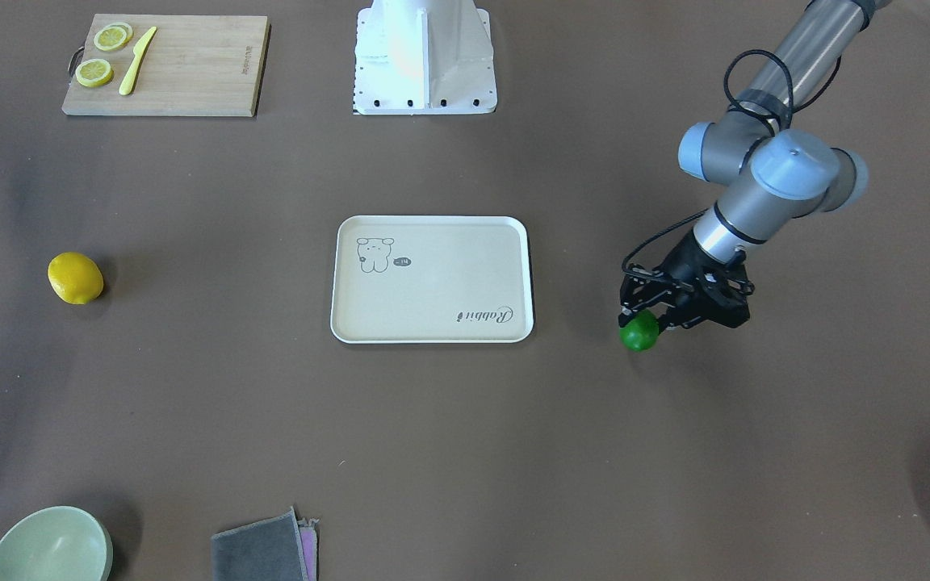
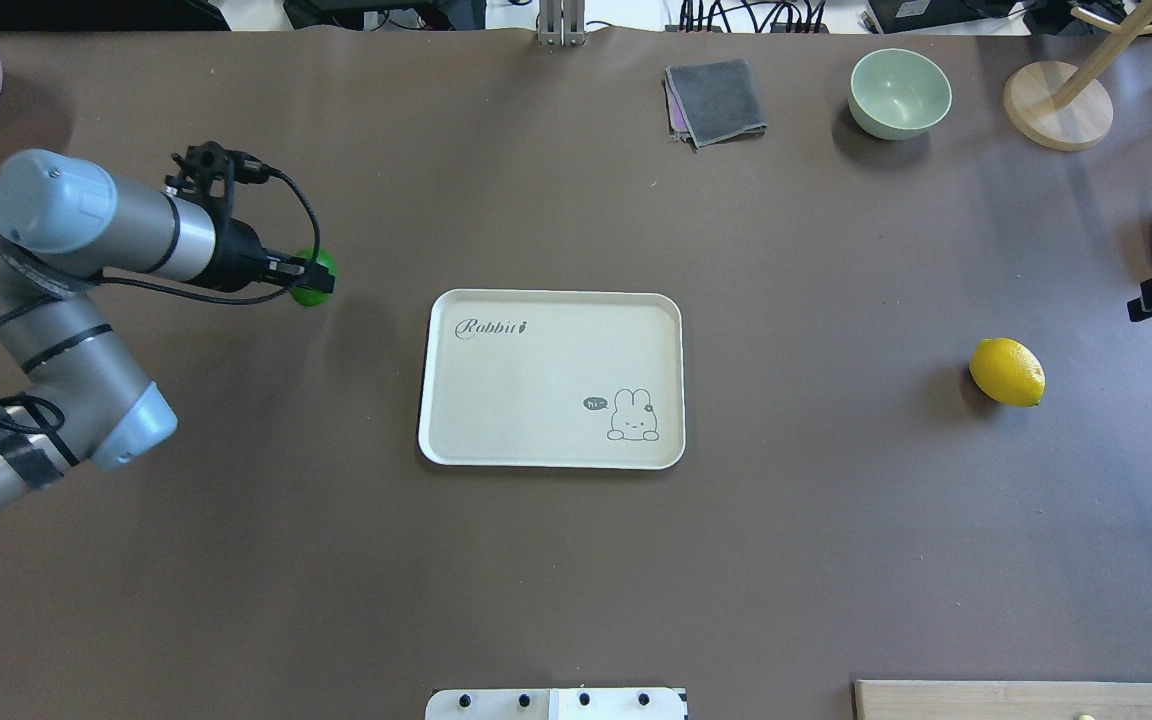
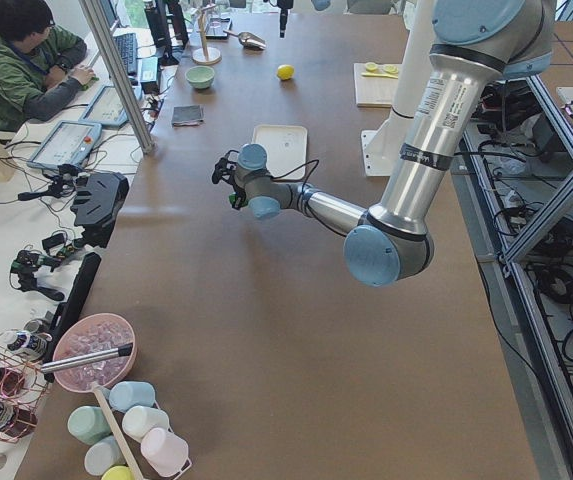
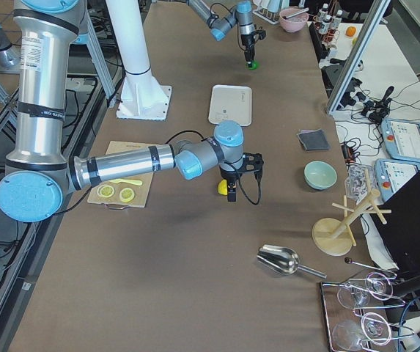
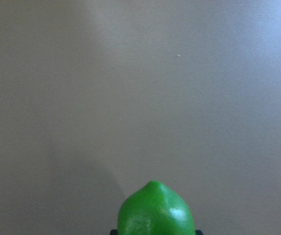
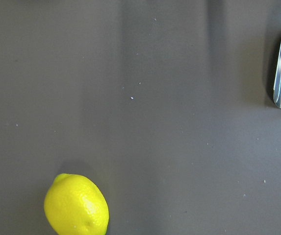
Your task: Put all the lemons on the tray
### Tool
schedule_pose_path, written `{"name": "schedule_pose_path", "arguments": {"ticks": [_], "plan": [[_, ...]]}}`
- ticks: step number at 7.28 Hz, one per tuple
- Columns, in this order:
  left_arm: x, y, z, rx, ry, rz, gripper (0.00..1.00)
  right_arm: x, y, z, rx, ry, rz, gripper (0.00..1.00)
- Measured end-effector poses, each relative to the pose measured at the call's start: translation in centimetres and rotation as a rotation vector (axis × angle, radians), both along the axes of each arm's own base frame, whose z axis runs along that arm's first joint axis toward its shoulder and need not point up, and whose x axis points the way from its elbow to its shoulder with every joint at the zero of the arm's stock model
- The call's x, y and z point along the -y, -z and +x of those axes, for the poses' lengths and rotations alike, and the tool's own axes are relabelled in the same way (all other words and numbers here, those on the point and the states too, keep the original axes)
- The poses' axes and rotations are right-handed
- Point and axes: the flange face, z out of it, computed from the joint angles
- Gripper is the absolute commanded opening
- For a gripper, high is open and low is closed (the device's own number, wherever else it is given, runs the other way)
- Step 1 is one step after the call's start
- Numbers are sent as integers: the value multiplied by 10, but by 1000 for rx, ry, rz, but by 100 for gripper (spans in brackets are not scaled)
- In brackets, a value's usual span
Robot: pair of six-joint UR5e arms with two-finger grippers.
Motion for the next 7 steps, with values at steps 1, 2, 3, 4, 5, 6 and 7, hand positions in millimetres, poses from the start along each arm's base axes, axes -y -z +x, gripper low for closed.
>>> {"name": "schedule_pose_path", "arguments": {"ticks": [1, 2, 3, 4, 5, 6, 7], "plan": [[-25, 26, 41, -37, 23, -18, 0, 0, 0, -2, -2, 3, 0, 100], [-45, 52, 74, -74, 42, -32, 0, 0, 0, -3, -2, 3, -1, 100], [-57, 71, 93, -103, 51, -39, 0, 0, 0, -3, -2, 2, -1, 100], [-63, 85, 102, -123, 55, -42, 0, -1, 0, -3, -2, 2, -2, 100], [-65, 93, 104, -135, 56, -41, 0, -1, 0, -4, -1, 2, -3, 100], [-66, 102, 103, -146, 56, -37, 53, -1, 0, -4, -2, 2, -3, 100], [-69, 109, 105, -153, 53, -32, 98, -1, 0, -4, -2, 4, -3, 100]]}}
